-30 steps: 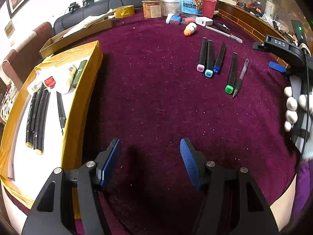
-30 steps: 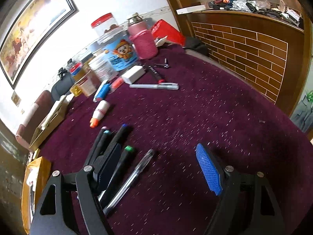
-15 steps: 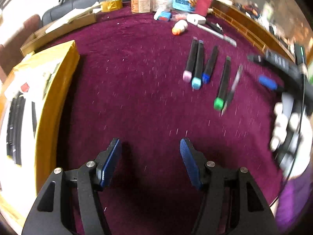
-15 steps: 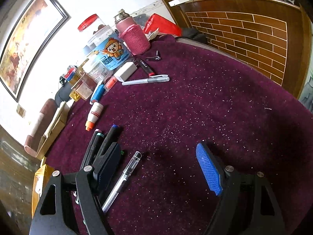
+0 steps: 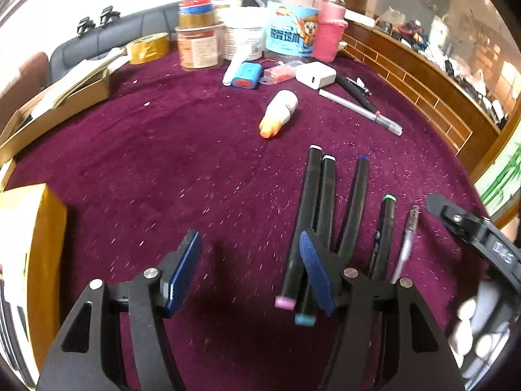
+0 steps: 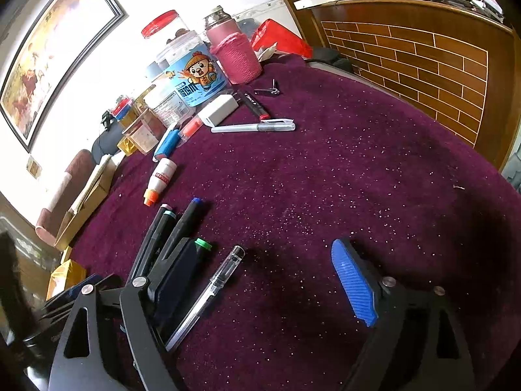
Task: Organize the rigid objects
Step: 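Grasp a pink-capped black marker with the left gripper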
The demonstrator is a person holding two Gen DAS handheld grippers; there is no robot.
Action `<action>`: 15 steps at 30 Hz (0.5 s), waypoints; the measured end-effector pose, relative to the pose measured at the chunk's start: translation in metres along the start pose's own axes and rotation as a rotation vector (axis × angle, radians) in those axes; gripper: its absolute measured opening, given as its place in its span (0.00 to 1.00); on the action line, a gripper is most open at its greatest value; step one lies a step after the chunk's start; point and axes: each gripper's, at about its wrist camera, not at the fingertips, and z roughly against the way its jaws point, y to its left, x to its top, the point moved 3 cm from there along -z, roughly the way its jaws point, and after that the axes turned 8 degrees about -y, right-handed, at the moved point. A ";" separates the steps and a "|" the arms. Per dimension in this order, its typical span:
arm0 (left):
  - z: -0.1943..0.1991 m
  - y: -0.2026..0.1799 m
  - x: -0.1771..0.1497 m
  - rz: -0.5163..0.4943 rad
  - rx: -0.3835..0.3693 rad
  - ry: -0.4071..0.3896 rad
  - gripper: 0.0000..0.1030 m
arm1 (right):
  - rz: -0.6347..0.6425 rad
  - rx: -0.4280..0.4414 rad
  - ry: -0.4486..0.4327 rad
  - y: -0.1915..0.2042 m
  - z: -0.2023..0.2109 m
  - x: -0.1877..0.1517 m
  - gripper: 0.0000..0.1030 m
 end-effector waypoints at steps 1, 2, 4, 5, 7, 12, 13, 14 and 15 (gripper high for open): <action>-0.001 0.000 0.000 -0.009 -0.007 -0.006 0.59 | -0.001 0.001 0.000 0.000 0.000 0.000 0.79; -0.002 -0.002 0.001 -0.020 -0.009 -0.018 0.60 | -0.002 0.002 -0.001 0.000 0.000 0.000 0.79; -0.003 -0.002 0.003 -0.046 0.003 -0.029 0.60 | -0.003 0.004 -0.001 0.000 0.000 0.000 0.79; -0.003 -0.002 0.004 -0.053 0.003 -0.031 0.60 | -0.003 0.003 -0.001 0.000 0.000 0.000 0.79; -0.003 -0.001 0.004 -0.065 0.000 -0.037 0.60 | -0.003 0.003 -0.001 0.000 0.000 0.000 0.79; -0.007 -0.012 0.005 -0.103 -0.019 -0.034 0.59 | -0.004 0.003 -0.002 0.000 0.000 0.000 0.80; -0.010 -0.016 0.005 -0.123 -0.018 -0.024 0.60 | -0.004 0.003 -0.002 0.000 0.000 0.000 0.80; -0.012 -0.021 0.004 -0.143 -0.020 -0.020 0.60 | -0.005 0.003 -0.002 0.000 0.000 0.000 0.80; -0.016 -0.028 0.002 -0.176 -0.007 -0.002 0.60 | -0.006 0.004 -0.002 0.000 0.000 0.000 0.80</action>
